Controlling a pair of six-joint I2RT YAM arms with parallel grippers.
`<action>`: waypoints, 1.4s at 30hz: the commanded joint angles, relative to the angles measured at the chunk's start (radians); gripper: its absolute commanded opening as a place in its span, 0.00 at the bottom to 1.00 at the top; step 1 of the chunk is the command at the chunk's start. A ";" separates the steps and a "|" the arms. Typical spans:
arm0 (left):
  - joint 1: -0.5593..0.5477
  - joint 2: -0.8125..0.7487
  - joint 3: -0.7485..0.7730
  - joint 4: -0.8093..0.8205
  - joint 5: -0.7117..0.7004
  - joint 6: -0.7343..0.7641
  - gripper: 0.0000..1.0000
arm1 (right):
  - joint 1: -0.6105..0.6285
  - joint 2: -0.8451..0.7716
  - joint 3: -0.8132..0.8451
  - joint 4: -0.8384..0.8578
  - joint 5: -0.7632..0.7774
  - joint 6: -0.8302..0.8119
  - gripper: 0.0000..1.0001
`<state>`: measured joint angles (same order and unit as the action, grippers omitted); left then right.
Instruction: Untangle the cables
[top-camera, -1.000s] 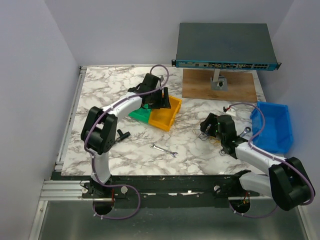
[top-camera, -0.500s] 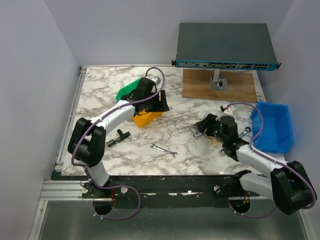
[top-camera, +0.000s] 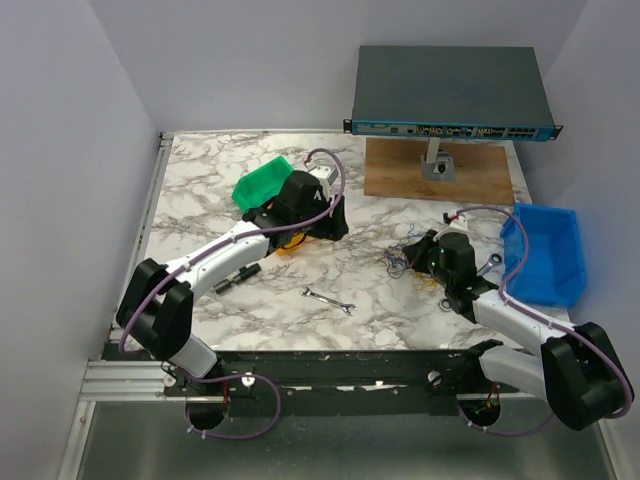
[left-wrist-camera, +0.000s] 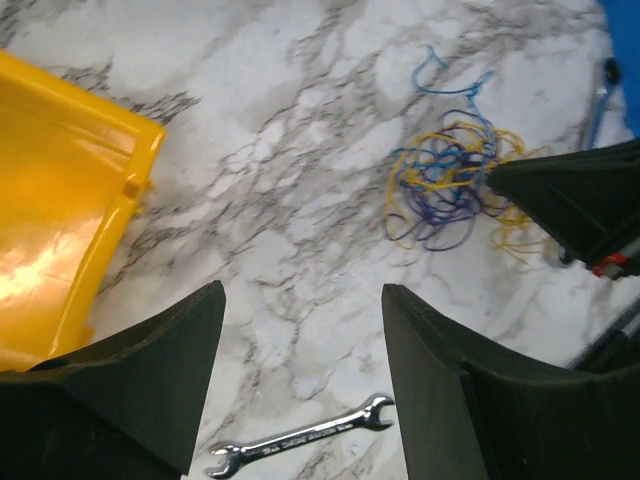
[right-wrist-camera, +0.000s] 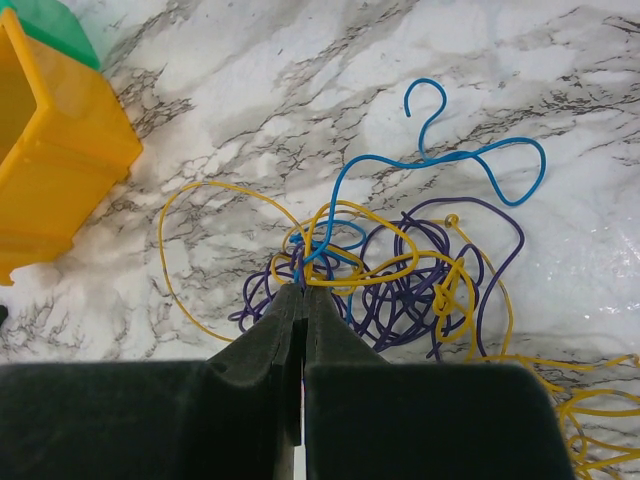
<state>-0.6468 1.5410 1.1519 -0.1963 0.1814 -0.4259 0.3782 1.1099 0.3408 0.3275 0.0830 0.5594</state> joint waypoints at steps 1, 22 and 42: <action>-0.006 -0.063 -0.078 -0.092 -0.270 0.009 0.66 | 0.001 -0.010 0.006 -0.004 0.006 -0.007 0.01; 0.061 0.186 0.133 -0.267 -0.411 0.077 0.44 | 0.002 -0.018 0.002 -0.015 0.027 -0.004 0.01; 0.103 0.239 0.351 -0.218 -0.094 0.091 0.32 | 0.001 -0.029 -0.004 0.002 -0.008 -0.011 0.01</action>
<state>-0.5312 1.9331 1.6703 -0.5400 -0.0631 -0.3374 0.3782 1.1007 0.3408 0.3195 0.0940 0.5594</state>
